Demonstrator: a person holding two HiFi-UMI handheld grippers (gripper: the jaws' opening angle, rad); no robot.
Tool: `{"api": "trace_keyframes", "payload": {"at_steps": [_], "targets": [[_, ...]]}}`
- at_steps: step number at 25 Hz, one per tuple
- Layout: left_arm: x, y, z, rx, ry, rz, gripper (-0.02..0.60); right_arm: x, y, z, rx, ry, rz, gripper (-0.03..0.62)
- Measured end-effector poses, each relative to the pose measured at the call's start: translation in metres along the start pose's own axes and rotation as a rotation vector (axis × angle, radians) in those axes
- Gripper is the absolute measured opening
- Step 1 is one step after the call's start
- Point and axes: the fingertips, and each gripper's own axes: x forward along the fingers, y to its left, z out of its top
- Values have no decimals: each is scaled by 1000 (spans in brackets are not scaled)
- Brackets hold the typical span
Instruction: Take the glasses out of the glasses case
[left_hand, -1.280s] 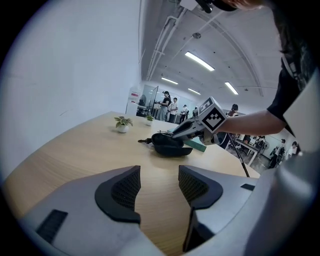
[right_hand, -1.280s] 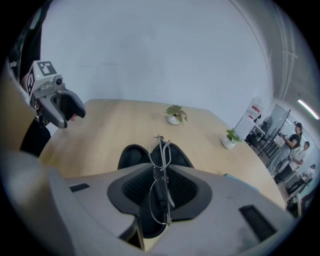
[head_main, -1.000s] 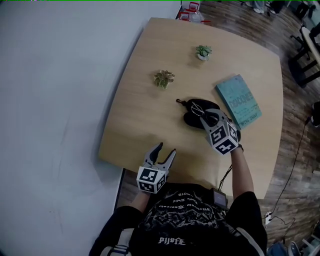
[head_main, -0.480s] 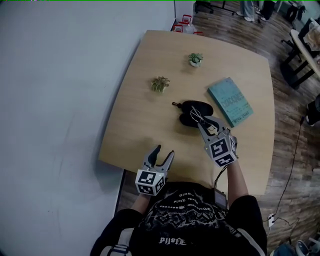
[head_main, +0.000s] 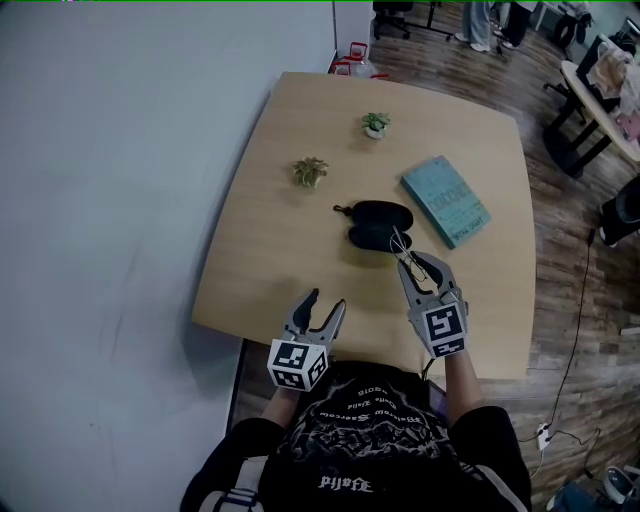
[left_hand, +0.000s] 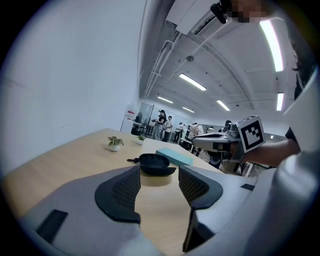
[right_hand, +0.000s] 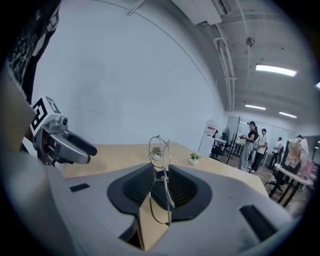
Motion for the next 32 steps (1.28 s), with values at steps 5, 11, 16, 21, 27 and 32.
{"api": "trace_keyframes", "payload": {"at_steps": [5,11,16,21,27,32], "targets": [[0,-16,2,22,-5,-48,244,-28,7,-4,81,-68,-72,100],[0,-29,4,30,-11,-82,244,-55,18,-25,191,-95,-134,100],[-4,-39,-4,33,-2,-110,244,-77,18,-45,230,-88,-221,100],[-8,-45,-5,42,-4,-124,244,-89,26,-60,305,-85,-250,100],[-8,-48,-2,53,-9,-134,244,-95,37,-68,343,-72,-249,100],[-6,-49,-1,58,-13,-151,244,-90,41,-66,333,-72,-235,100]]}}
